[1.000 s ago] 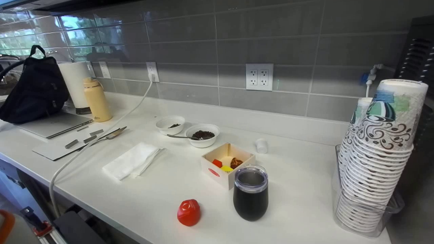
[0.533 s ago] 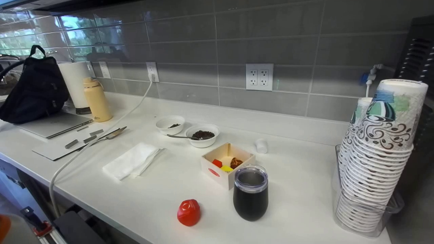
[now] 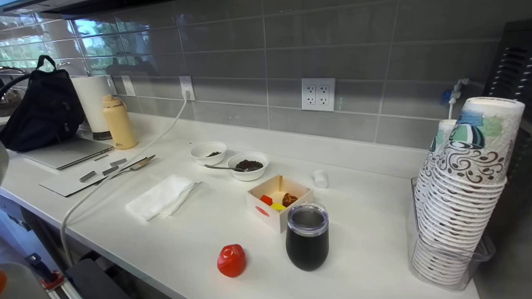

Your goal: Open and close the cabinet

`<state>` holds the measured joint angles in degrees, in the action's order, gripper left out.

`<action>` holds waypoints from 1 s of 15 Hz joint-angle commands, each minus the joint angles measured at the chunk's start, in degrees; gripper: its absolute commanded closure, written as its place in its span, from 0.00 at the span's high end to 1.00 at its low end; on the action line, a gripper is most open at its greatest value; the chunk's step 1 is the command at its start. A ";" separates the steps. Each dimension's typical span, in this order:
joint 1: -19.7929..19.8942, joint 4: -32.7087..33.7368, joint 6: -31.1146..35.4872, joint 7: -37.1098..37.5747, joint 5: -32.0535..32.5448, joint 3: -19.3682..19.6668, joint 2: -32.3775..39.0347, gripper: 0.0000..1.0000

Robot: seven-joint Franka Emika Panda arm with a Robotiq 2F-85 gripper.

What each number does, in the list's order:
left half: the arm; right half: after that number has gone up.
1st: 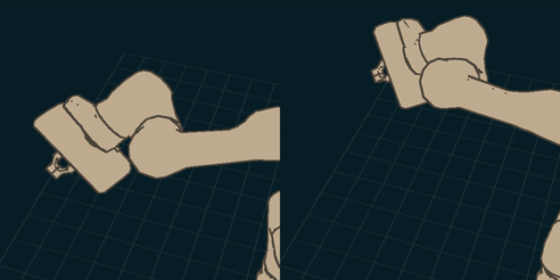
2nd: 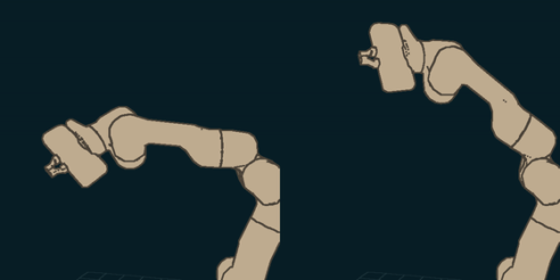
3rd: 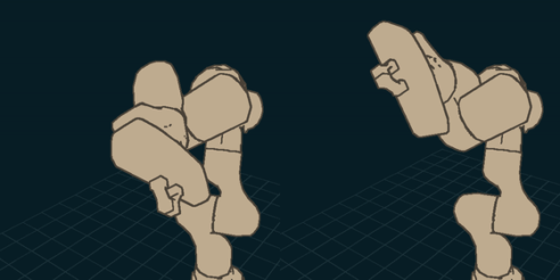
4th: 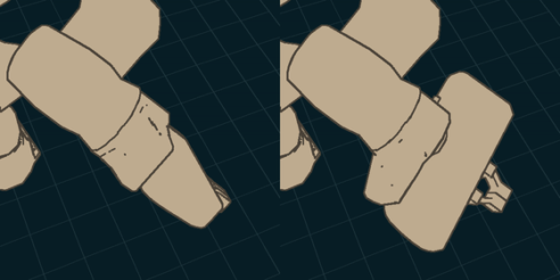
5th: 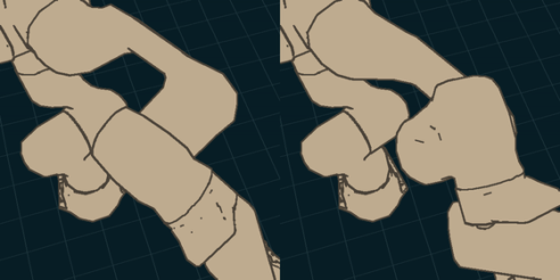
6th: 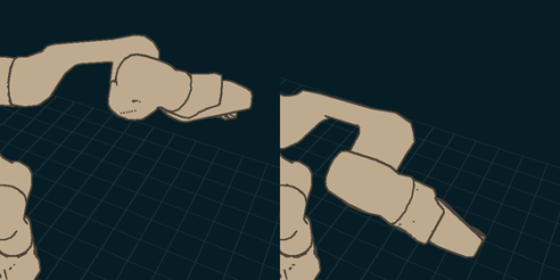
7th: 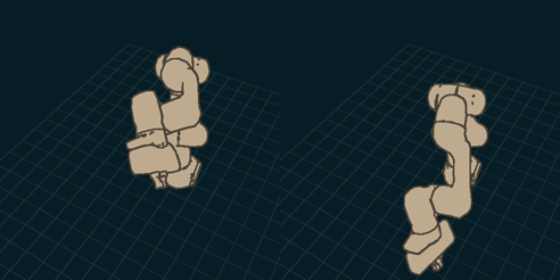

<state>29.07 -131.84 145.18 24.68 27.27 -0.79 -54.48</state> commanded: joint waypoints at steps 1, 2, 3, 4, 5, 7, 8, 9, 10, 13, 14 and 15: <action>3.76 3.57 6.76 0.00 -0.62 0.40 5.88 1.00; 4.74 4.12 7.85 0.01 -0.90 0.19 6.90 1.00; 5.55 4.64 8.95 -0.05 -1.28 0.05 7.95 1.00; 6.45 4.95 10.04 0.01 -1.52 -0.21 8.76 1.00; 7.36 5.38 11.07 0.10 -1.65 -0.46 9.66 1.00; 9.17 6.28 12.63 0.38 -2.01 -1.03 11.50 1.00; 10.16 6.62 13.40 0.54 -2.04 -1.40 12.29 1.00; 11.03 7.01 13.74 0.66 -2.09 -1.78 12.97 1.00; 12.17 7.32 14.72 1.18 -2.09 -2.27 13.78 1.00; 16.31 8.10 17.07 3.46 -1.99 -4.71 15.75 1.00; 18.37 8.55 17.57 4.58 -1.79 -6.02 16.40 1.00; 20.17 8.83 18.07 5.62 -1.75 -7.23 16.93 1.00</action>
<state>43.50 -125.76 160.93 27.55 26.55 -4.36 -40.52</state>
